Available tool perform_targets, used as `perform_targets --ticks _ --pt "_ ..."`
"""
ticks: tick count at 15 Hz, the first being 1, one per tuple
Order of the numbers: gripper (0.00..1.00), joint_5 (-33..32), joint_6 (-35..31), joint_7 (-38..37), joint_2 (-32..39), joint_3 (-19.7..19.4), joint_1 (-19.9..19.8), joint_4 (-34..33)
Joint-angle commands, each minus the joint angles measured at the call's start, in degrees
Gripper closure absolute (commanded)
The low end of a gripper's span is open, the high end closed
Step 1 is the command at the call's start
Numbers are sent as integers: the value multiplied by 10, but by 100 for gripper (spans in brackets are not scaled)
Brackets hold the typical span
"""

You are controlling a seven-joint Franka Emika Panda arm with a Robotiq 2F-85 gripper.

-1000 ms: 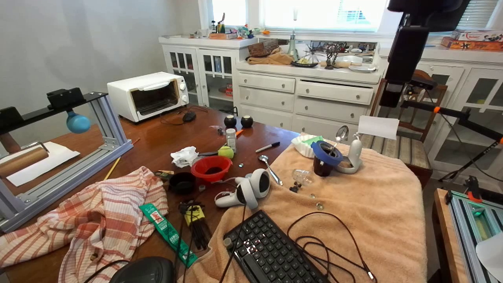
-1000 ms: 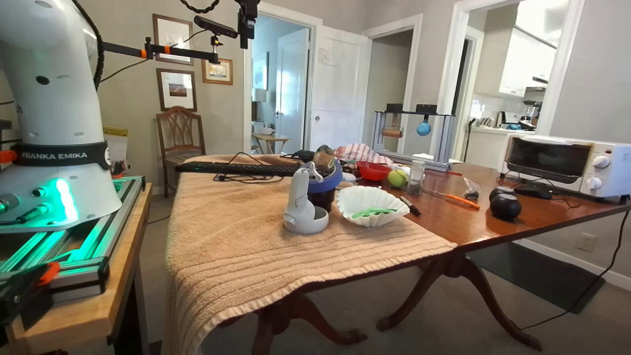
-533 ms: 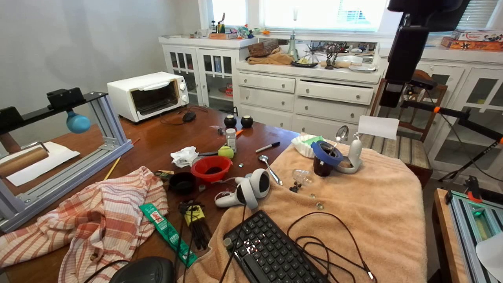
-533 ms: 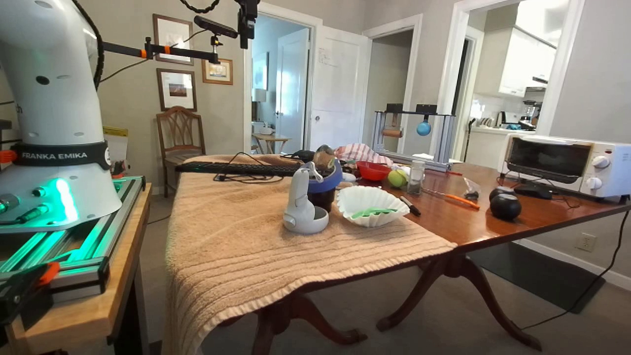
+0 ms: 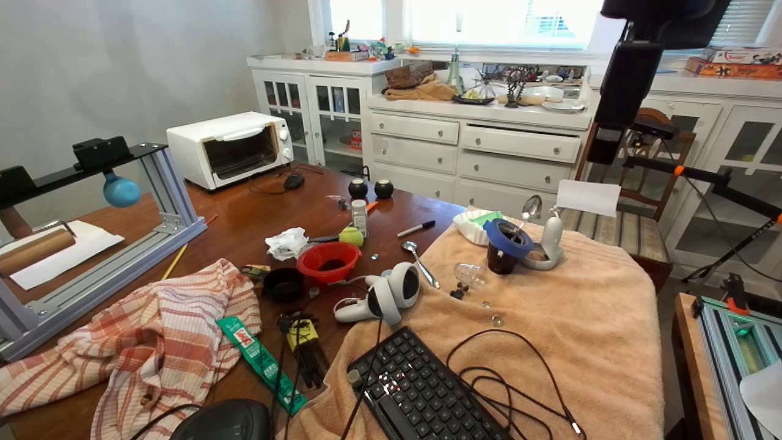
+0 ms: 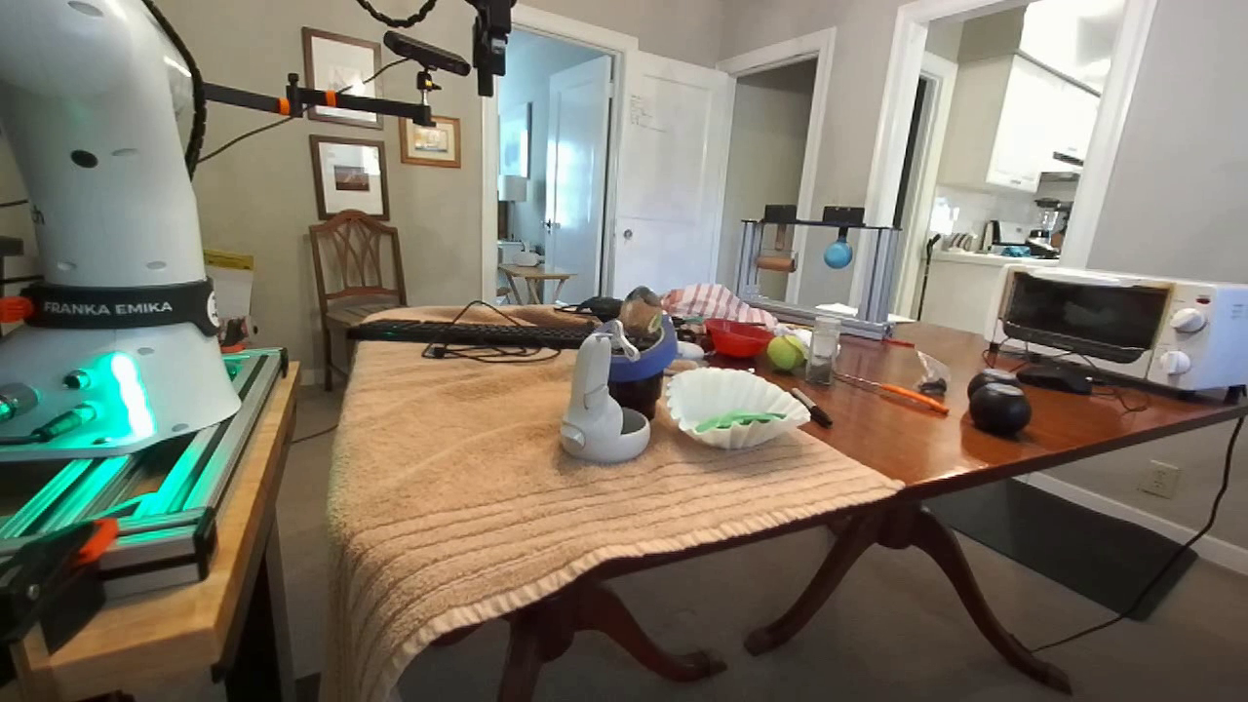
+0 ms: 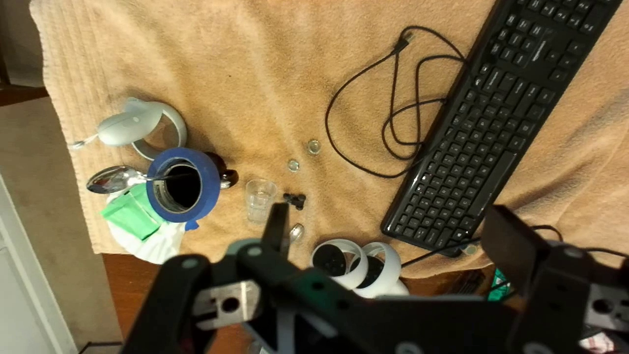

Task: Move the white remote to the left then move the hand sanitizer to the right

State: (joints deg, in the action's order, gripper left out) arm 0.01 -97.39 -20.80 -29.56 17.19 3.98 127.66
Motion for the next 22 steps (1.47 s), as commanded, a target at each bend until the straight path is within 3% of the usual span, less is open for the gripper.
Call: perform_targets --ticks 1,6,12,13,22 --pt "0 -53 -3 1 26 -13 -9 3" --pt "0 -112 5 71 56 -62 -16 17" --pt "0 -49 -20 157 77 -158 -29 40" --pt "0 -76 -7 134 66 -137 -26 32" --pt "0 -80 2 168 116 -184 -60 17"
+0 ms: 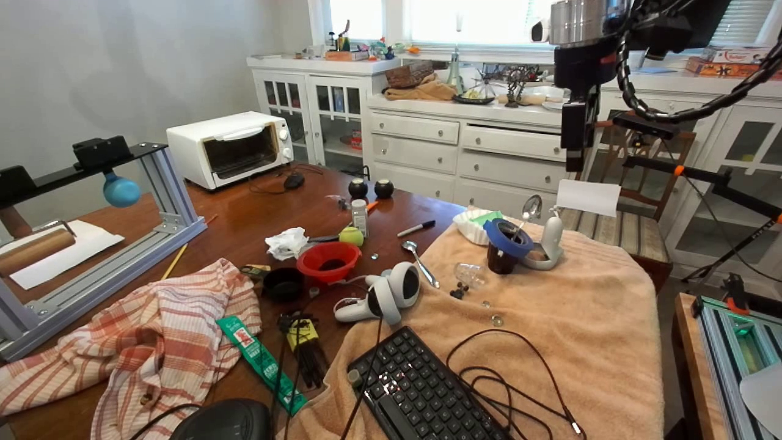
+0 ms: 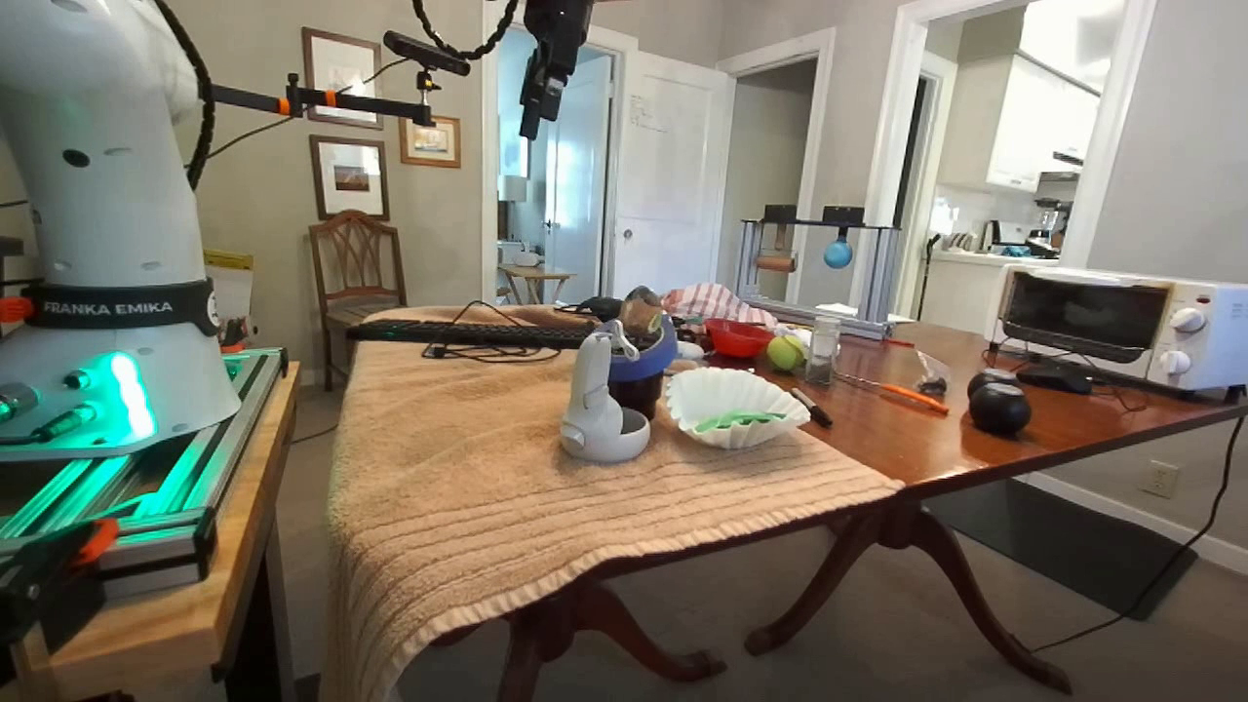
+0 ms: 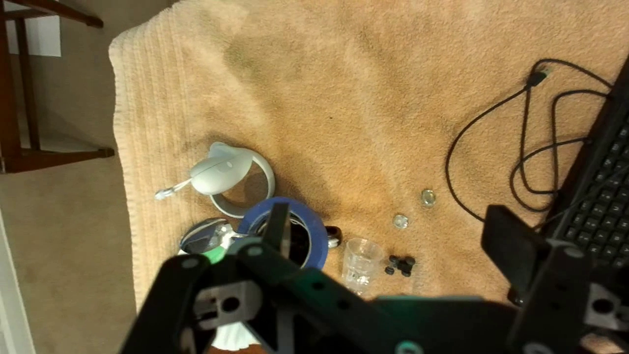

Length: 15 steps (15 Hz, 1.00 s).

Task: Move the white remote to the left then move the hand sanitizer to the right

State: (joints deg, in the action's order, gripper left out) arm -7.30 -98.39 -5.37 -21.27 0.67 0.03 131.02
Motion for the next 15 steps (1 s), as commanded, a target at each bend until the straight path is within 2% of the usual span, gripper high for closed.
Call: perform_targets --ticks 1,5,8,11,12,15 --pt "0 -2 21 15 43 -28 -28 -20" --pt "0 -9 77 14 104 -63 -62 -32" --pt "0 -17 95 39 147 -78 -72 -32" --pt "0 -4 101 39 177 -84 -78 -38" --pt "0 -11 79 35 151 -82 -76 -17" --pt "0 -11 82 35 172 -84 -77 -25"
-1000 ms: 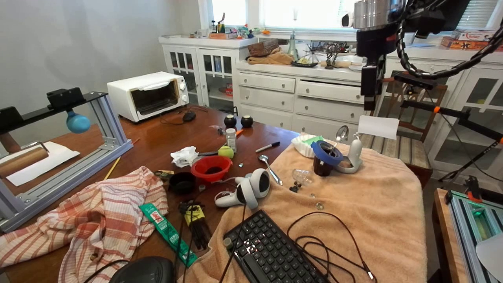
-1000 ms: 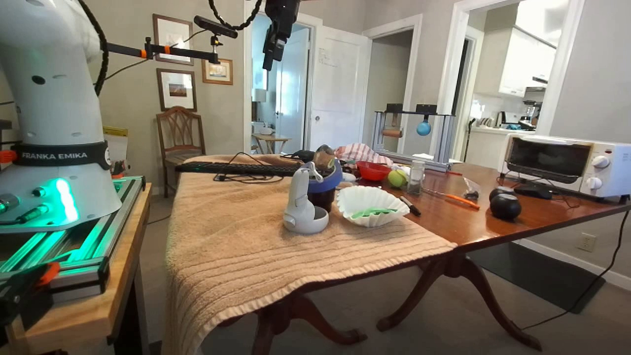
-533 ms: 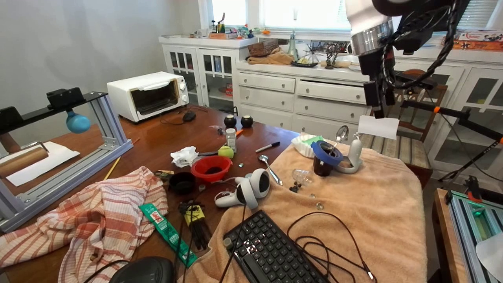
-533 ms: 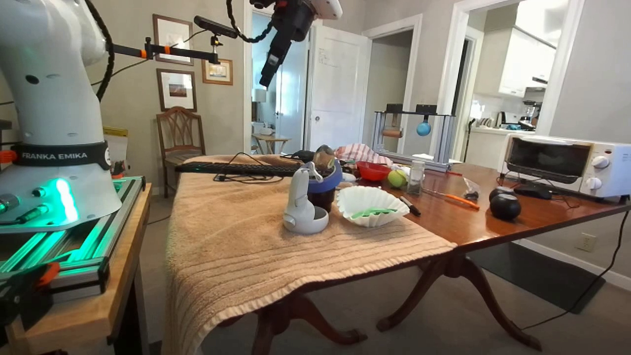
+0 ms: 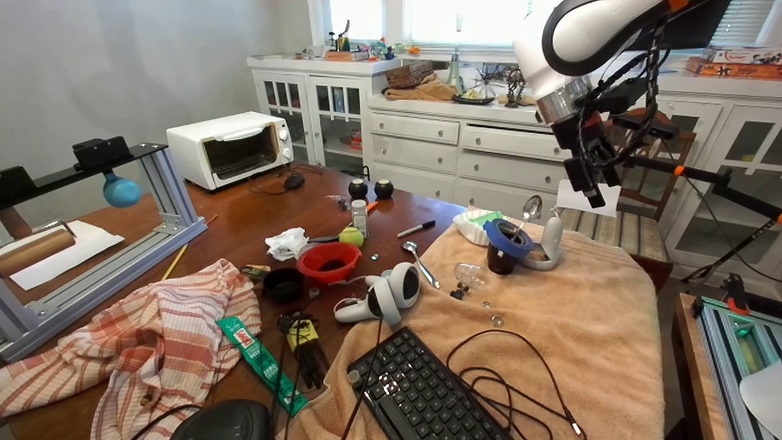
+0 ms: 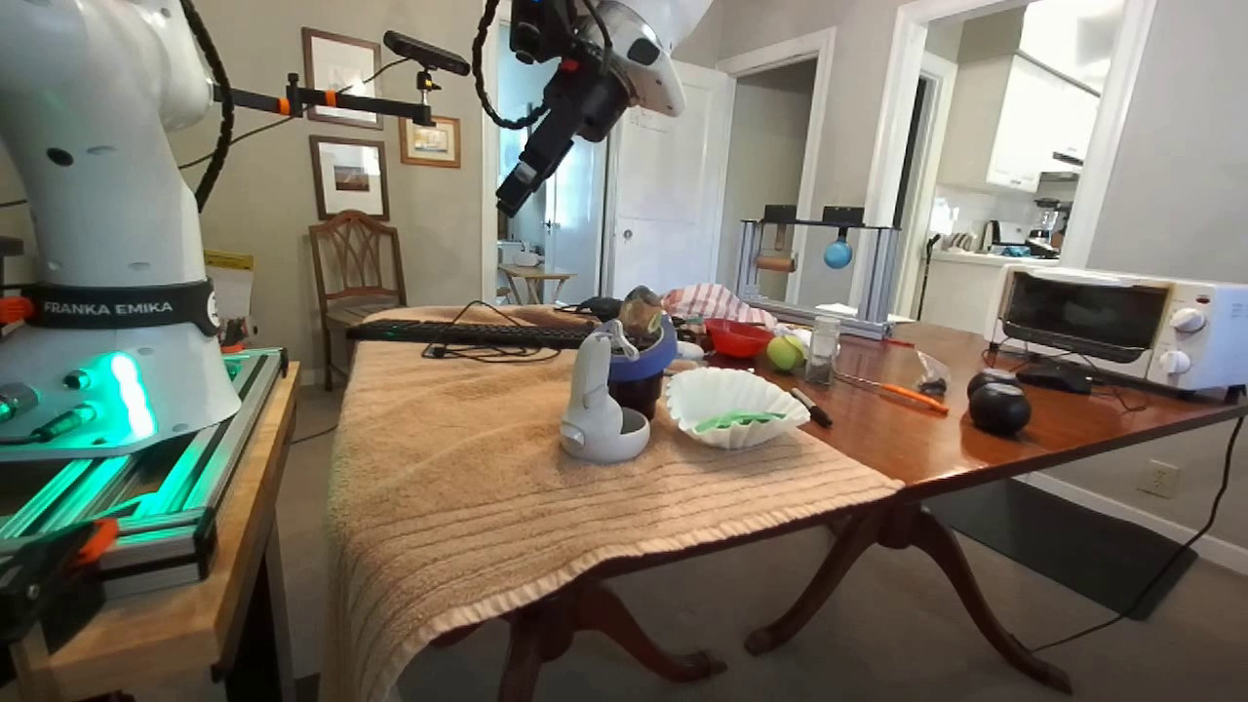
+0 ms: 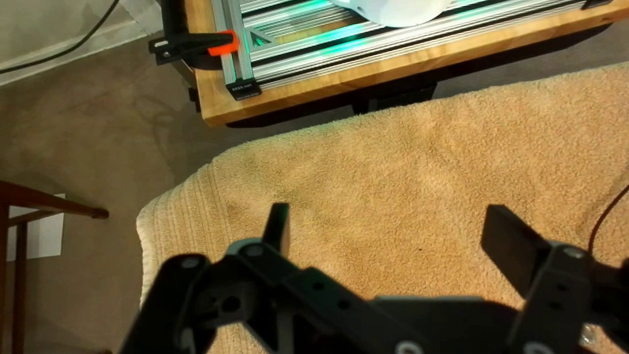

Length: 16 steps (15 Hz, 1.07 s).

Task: Move the white remote to the left then move the hand sanitizer to the right

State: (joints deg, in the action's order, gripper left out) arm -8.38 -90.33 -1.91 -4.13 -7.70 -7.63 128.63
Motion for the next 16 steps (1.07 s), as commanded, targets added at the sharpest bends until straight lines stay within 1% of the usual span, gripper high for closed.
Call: perform_targets --ticks 1,5,9,10,14,16 --pt "0 0 3 0 1 0 0 -3" --pt "0 -24 -54 -19 -20 4 1 47" --pt "0 -124 -106 17 -31 17 10 98" --pt "0 -148 -124 24 -43 17 10 114" --pt "0 -226 -231 81 -83 0 -5 174" --pt "0 -266 -276 125 -84 -13 -15 176"
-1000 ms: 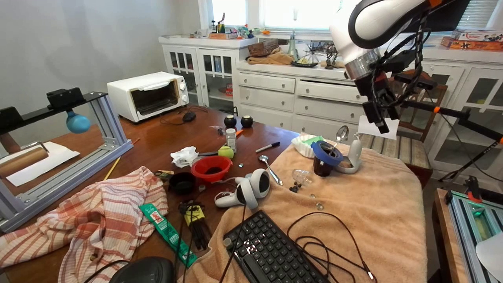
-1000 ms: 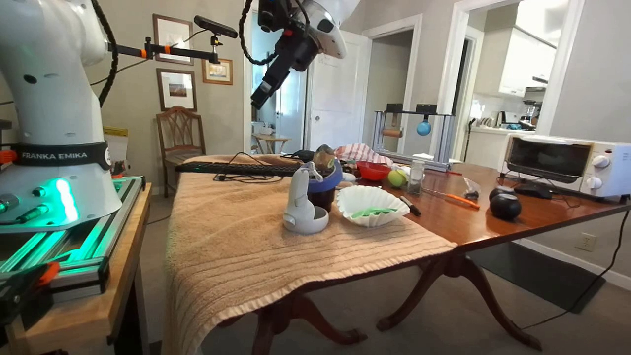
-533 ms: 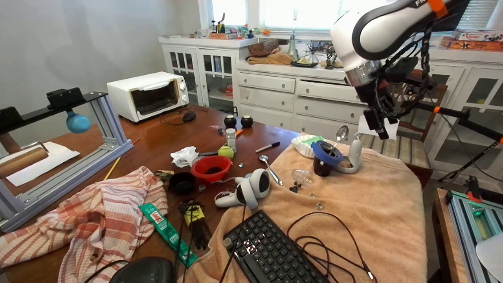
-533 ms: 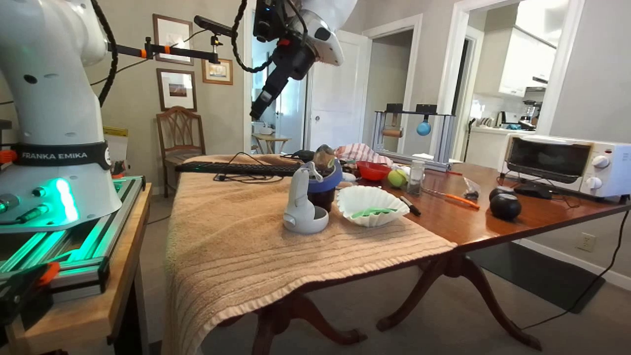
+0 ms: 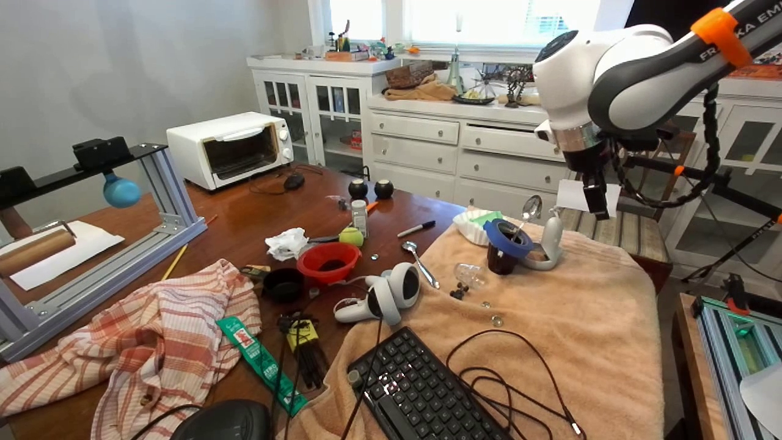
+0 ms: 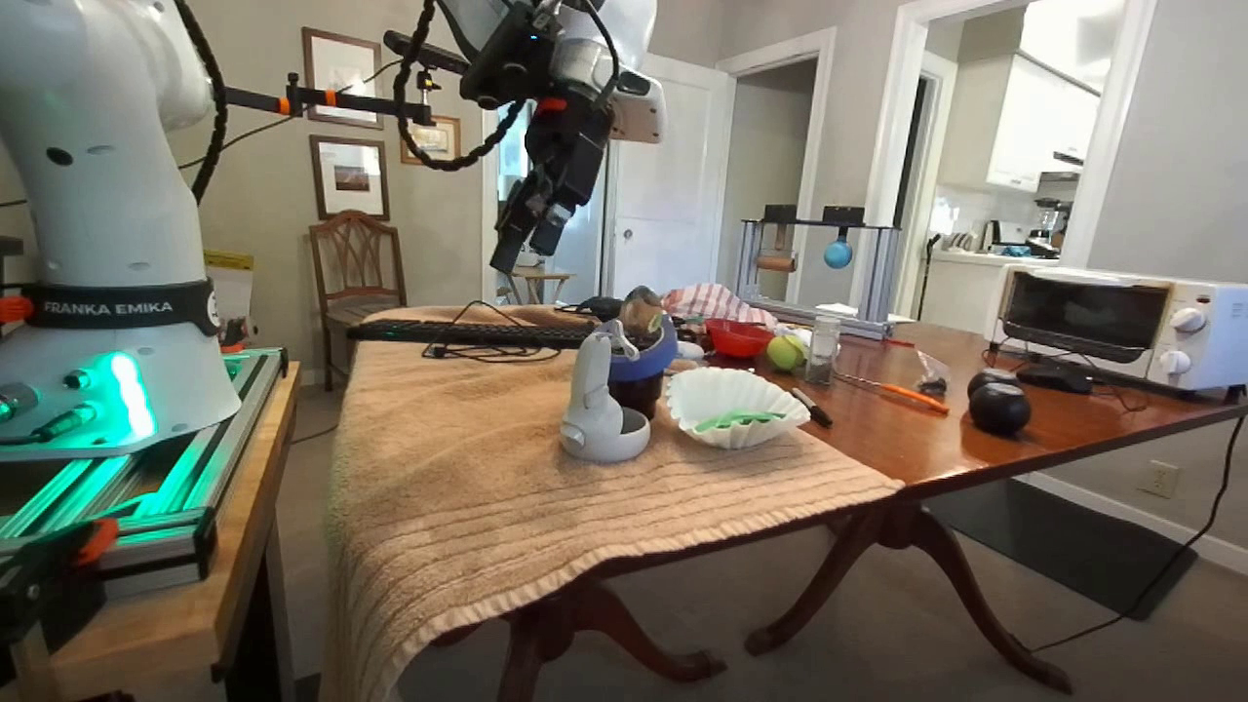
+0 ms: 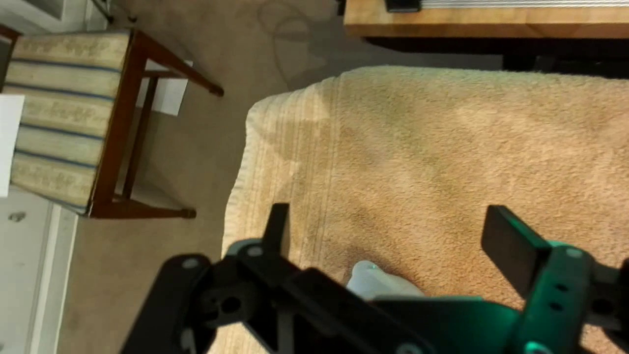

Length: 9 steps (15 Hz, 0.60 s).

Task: Move the white remote to the left then move the hand sanitizer to the right

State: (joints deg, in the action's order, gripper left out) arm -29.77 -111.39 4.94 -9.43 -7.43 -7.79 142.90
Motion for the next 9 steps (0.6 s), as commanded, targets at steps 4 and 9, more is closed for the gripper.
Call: perform_targets --ticks 4,9 --pt "0 -61 -155 151 -12 -47 -25 17" --pt "0 -39 -171 205 0 -49 -22 30"
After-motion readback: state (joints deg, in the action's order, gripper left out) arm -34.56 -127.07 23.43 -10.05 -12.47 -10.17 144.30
